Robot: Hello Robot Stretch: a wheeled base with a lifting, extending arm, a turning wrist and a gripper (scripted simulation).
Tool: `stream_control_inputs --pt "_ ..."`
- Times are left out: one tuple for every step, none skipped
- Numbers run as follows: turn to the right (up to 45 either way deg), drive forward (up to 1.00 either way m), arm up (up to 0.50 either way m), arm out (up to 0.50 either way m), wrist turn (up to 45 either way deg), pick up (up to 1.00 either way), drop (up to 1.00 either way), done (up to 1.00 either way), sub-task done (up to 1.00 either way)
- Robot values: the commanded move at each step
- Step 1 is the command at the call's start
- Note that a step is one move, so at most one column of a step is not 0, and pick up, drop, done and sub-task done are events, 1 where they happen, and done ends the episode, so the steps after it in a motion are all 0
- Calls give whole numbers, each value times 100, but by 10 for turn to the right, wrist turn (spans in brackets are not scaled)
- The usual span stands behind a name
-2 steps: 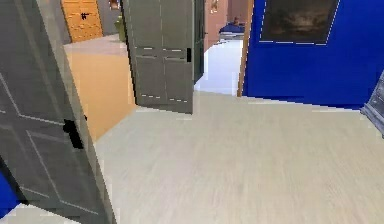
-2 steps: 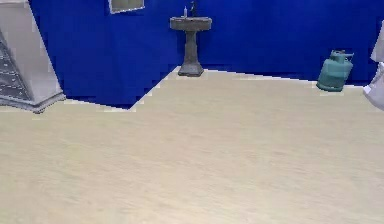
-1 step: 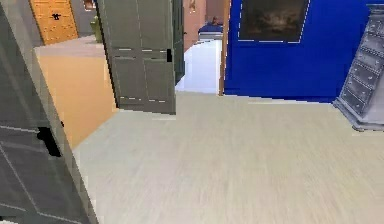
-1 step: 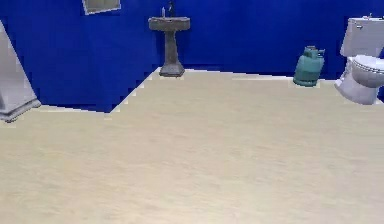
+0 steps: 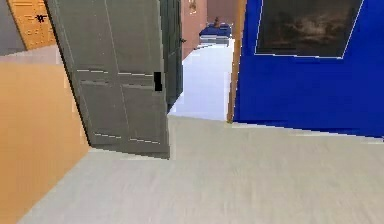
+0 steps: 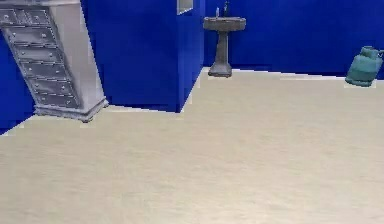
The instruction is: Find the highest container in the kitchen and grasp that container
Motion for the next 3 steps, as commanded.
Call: stream_control_inputs --pt "-270 0 0 0 0 0 0 0 0" --pt "0 45 0 0 0 0 0 0 0" --pt "-450 0 0 0 0 0 0 0 0"
